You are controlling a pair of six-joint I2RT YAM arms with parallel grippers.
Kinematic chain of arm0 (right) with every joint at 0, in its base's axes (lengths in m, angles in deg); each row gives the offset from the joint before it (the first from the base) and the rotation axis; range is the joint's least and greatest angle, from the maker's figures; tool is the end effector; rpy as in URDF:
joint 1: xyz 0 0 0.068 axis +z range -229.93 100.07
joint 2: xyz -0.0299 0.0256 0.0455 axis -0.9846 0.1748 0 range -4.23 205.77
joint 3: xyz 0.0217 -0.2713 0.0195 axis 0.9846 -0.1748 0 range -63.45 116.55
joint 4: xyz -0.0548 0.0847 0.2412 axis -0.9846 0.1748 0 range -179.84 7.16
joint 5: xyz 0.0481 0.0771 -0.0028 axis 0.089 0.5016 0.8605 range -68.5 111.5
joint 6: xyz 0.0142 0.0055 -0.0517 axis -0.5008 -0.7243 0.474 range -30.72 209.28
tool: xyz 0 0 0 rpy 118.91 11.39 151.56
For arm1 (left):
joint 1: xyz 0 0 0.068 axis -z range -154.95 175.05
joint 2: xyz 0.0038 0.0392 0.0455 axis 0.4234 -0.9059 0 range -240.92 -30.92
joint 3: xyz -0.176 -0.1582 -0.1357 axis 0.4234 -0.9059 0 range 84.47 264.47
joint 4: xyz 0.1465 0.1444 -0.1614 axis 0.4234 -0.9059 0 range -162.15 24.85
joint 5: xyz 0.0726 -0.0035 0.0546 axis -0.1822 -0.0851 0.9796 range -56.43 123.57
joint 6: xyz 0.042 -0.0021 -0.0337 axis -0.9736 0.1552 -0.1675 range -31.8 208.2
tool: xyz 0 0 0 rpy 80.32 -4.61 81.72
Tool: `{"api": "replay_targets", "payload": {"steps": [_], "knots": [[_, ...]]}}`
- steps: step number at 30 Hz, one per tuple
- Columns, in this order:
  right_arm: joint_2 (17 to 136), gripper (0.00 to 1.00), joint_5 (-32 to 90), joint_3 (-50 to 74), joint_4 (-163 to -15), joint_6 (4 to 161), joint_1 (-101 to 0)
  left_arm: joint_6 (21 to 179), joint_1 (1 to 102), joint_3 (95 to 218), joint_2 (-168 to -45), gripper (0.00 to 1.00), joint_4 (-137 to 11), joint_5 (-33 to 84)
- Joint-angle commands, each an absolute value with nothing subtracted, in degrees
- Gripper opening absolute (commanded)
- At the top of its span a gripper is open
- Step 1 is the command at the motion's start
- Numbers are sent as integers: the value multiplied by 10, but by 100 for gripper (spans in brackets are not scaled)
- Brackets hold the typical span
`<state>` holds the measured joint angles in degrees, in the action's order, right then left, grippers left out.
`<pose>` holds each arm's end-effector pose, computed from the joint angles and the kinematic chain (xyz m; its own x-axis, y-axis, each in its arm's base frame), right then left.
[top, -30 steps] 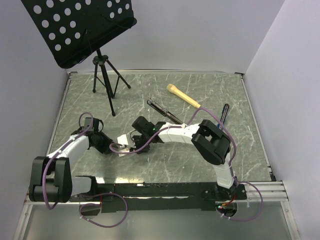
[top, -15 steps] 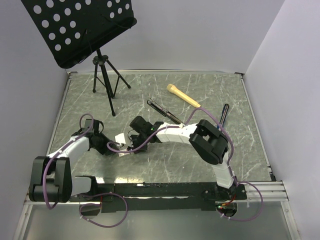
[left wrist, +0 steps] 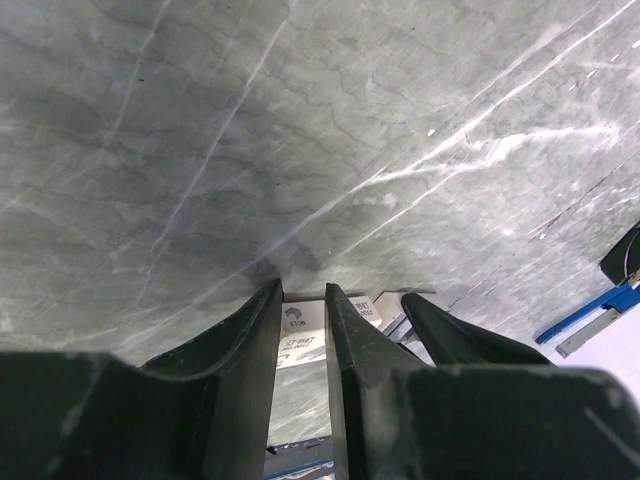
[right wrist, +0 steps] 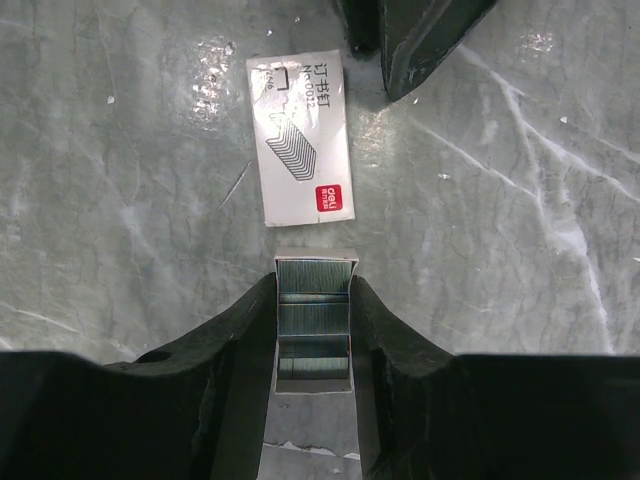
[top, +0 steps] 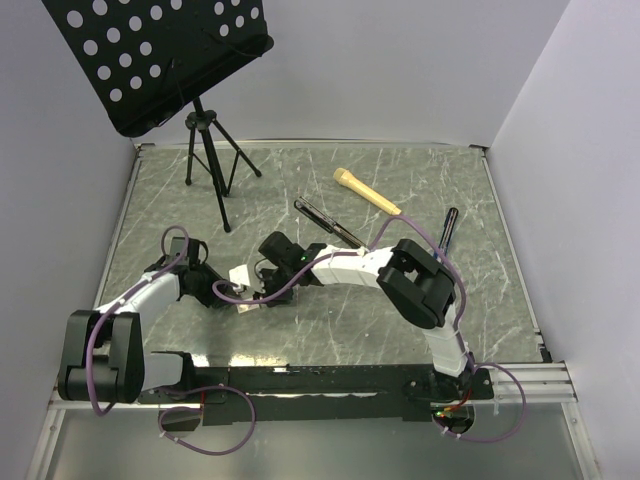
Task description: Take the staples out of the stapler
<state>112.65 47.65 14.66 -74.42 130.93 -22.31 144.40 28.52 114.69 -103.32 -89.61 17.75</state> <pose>0.2170 0.3716 0.1565 0.2710 -0.6865 -0.6747 -0.9583 -0.2588 -0.1216 0.2040 -0.0221 0.1458 -0.6477 -0.7618 -0.0128 -0.6692 0.5769 -0.4685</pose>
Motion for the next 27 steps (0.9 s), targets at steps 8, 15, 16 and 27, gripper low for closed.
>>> {"api": "replay_targets", "payload": {"steps": [8,15,16,27], "knots": [[1150,36,487,171,-758,1300,-213,1436,294,1157,-1054,28,-877,160],[1147,36,496,168,-753,1305,-211,1436,296,1157,-1056,27,-876,162],[1147,36,495,170,-753,1305,-211,1436,296,1157,-1057,27,-876,162],[1154,36,499,178,-747,1302,-208,1434,301,1159,-1069,26,-870,162]]}}
